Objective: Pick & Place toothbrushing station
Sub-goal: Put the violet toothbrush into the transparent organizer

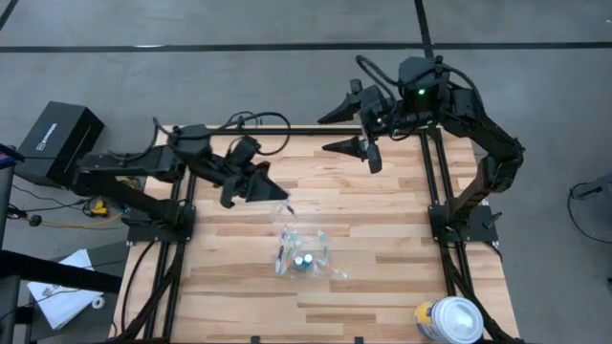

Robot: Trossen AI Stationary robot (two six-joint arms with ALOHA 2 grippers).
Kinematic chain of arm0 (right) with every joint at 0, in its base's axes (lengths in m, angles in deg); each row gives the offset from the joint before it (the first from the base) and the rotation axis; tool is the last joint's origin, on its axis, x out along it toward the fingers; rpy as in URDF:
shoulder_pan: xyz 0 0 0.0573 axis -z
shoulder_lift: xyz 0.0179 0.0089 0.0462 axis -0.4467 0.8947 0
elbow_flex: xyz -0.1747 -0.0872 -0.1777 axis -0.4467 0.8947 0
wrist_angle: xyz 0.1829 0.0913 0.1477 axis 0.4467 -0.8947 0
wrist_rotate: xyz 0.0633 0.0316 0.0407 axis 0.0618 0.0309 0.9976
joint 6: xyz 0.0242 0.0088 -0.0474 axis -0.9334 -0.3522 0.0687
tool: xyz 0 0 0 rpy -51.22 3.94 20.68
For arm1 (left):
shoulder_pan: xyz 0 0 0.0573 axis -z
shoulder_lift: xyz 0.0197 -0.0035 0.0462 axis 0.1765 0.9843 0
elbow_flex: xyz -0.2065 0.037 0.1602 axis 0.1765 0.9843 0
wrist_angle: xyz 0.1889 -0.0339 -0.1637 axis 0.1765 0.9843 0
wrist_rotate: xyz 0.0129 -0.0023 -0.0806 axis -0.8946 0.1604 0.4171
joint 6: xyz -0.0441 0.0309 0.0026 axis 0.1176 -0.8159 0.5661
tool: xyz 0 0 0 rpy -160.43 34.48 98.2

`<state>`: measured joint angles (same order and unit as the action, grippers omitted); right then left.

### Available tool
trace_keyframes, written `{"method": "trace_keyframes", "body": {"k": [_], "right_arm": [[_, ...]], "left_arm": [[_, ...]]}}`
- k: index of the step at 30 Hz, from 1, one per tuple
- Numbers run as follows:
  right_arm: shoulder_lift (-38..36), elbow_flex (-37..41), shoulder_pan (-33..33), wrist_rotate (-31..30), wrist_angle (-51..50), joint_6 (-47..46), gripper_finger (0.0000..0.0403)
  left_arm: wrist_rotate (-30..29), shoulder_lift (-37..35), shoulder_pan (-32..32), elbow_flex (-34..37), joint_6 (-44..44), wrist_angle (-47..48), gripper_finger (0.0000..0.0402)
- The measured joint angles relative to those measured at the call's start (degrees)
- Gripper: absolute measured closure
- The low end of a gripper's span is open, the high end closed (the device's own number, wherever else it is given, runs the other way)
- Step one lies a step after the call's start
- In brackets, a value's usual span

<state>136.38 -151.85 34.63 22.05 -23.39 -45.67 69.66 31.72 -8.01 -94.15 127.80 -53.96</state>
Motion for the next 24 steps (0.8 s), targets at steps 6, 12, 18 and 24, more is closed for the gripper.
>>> {"method": "trace_keyframes", "body": {"k": [6,12,18,24], "right_arm": [[-1.5,-0.1,1.4,0.0,-0.1,0.4,0.0133],[-3.5,-0.1,2.8,0.0,-2.4,0.9,0.0133],[-4.1,0.0,4.2,-0.2,-2.5,1.1,0.0133],[-4.4,0.0,5.1,-0.1,-2.7,1.5,0.0133]], "left_arm": [[2.4,4.4,0.0,-1.7,0.0,-4.1,0.0401],[2.6,6.6,0.0,-3.5,-0.2,-5.3,0.0401],[2.6,7.2,0.2,-3.8,-0.1,-8.4,0.0401],[2.7,7.8,0.7,-3.8,1.1,-9.4,0.0401]]}}
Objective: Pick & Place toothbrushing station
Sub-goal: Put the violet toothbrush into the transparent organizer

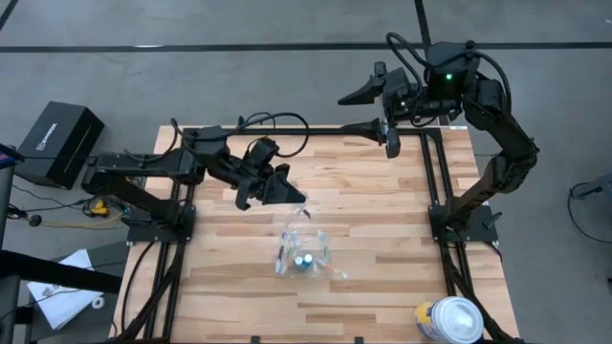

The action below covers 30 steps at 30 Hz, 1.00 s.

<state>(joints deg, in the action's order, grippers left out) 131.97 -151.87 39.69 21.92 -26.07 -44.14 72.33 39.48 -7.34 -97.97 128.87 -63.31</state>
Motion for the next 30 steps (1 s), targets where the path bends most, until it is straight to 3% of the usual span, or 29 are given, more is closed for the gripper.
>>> {"method": "trace_keyframes", "body": {"k": [16,30], "right_arm": [[0.0,0.0,1.2,0.4,-0.9,0.9,0.0133],[0.0,0.0,1.3,0.3,-1.7,0.8,0.0133]], "left_arm": [[1.9,1.8,5.2,0.1,0.3,-2.3,0.0401],[6.7,10.0,5.8,0.1,4.2,-12.7,0.0401]]}}
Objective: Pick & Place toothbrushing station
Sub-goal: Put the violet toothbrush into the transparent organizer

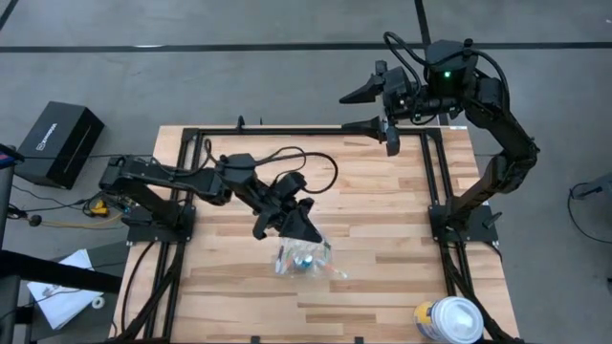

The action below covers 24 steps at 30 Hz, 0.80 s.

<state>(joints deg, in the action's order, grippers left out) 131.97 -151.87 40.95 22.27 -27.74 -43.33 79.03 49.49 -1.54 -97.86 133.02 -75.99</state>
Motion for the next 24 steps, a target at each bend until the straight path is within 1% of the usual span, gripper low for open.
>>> {"method": "trace_keyframes", "body": {"k": [9,24], "right_arm": [[0.0,0.0,0.0,0.0,-0.5,0.2,0.0133],[0.0,0.0,0.0,0.0,-1.5,0.6,0.0133]], "left_arm": [[0.0,0.0,-0.2,0.0,-1.1,-0.4,0.0401],[0.9,3.5,-0.5,0.1,-4.0,-0.4,0.0401]]}}
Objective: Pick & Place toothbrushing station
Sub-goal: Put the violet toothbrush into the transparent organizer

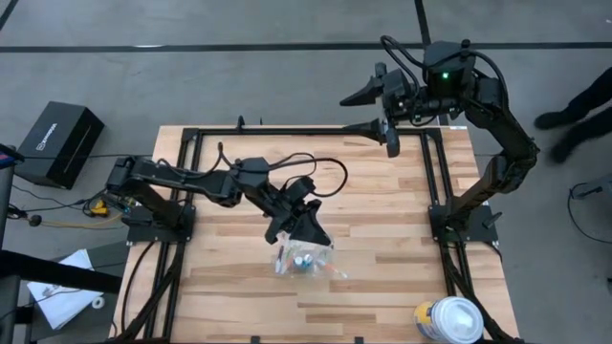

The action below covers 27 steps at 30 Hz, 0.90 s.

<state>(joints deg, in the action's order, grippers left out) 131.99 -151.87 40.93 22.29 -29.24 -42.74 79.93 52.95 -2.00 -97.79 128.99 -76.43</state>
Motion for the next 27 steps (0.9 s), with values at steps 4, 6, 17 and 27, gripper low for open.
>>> {"method": "trace_keyframes", "body": {"k": [4,6,17,27], "right_arm": [[0.0,0.0,0.0,0.0,-0.7,0.0,0.0133],[0.0,0.0,0.0,0.0,-1.1,0.0,0.0133],[0.0,0.0,0.0,0.0,-1.9,0.0,0.0133],[0.0,0.0,0.0,0.0,-3.8,0.0,0.0133]], "left_arm": [[0.0,0.9,0.0,0.0,-0.4,0.4,0.0401],[0.0,1.4,0.0,0.1,-0.5,0.8,0.0401],[2.0,5.0,0.0,0.1,-1.5,1.0,0.0401],[2.3,5.1,-0.4,0.1,-4.7,10.4,0.0401]]}}
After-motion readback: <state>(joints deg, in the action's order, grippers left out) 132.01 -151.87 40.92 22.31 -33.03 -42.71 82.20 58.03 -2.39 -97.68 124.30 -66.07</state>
